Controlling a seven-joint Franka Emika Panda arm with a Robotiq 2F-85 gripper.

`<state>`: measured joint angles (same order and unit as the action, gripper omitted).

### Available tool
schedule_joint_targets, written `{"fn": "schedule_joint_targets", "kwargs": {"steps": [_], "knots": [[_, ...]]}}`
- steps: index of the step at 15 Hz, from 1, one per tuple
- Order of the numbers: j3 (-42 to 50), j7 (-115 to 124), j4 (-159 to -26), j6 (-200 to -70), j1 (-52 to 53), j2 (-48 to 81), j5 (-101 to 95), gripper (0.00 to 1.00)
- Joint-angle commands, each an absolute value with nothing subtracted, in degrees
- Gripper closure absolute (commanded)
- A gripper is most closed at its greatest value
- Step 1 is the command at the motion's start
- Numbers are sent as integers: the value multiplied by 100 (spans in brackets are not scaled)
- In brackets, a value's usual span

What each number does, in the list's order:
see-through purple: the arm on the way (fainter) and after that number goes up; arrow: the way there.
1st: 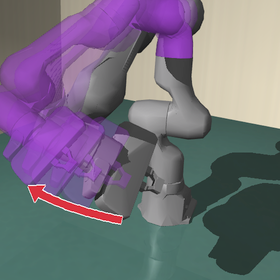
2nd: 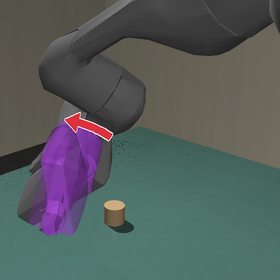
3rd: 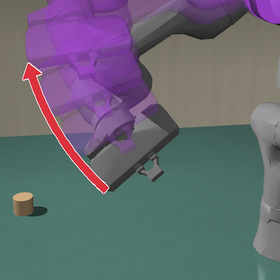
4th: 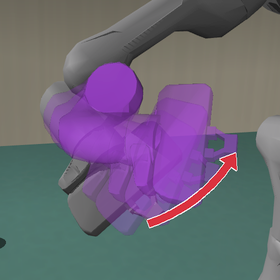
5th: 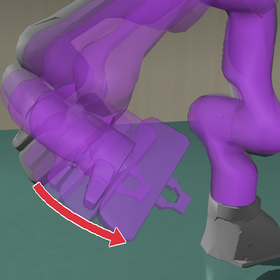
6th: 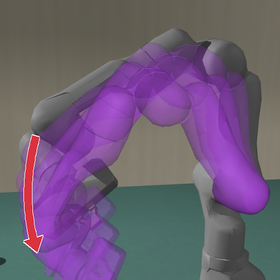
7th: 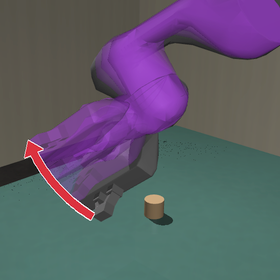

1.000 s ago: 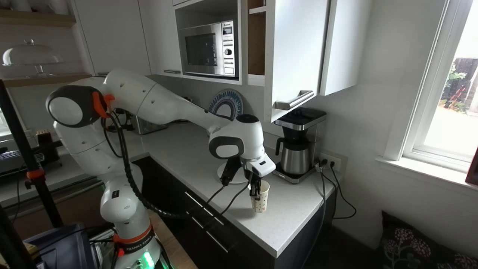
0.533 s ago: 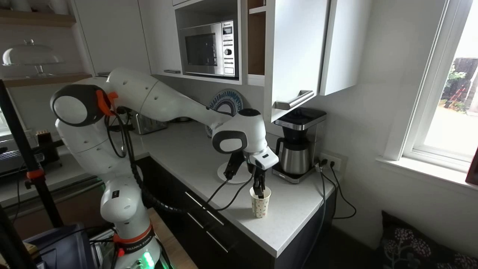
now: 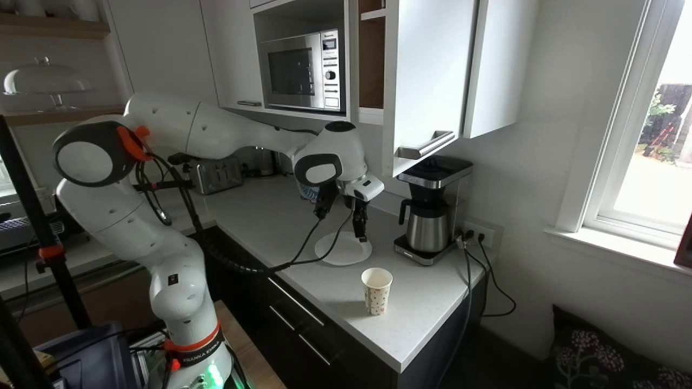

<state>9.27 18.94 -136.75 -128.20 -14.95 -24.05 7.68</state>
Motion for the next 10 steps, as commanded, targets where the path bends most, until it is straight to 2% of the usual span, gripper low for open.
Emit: {"fn": "schedule_joint_targets", "kwargs": {"steps": [1, 6, 10], "knots": [[1035, 1420, -13616, -12548, -928, -2201, 1748, 0], [1292, 104, -13389, -12296, -445, -1392, 3055, 0], [1230, -290, -13168, -11863, -526, -805, 3353, 0]]}}
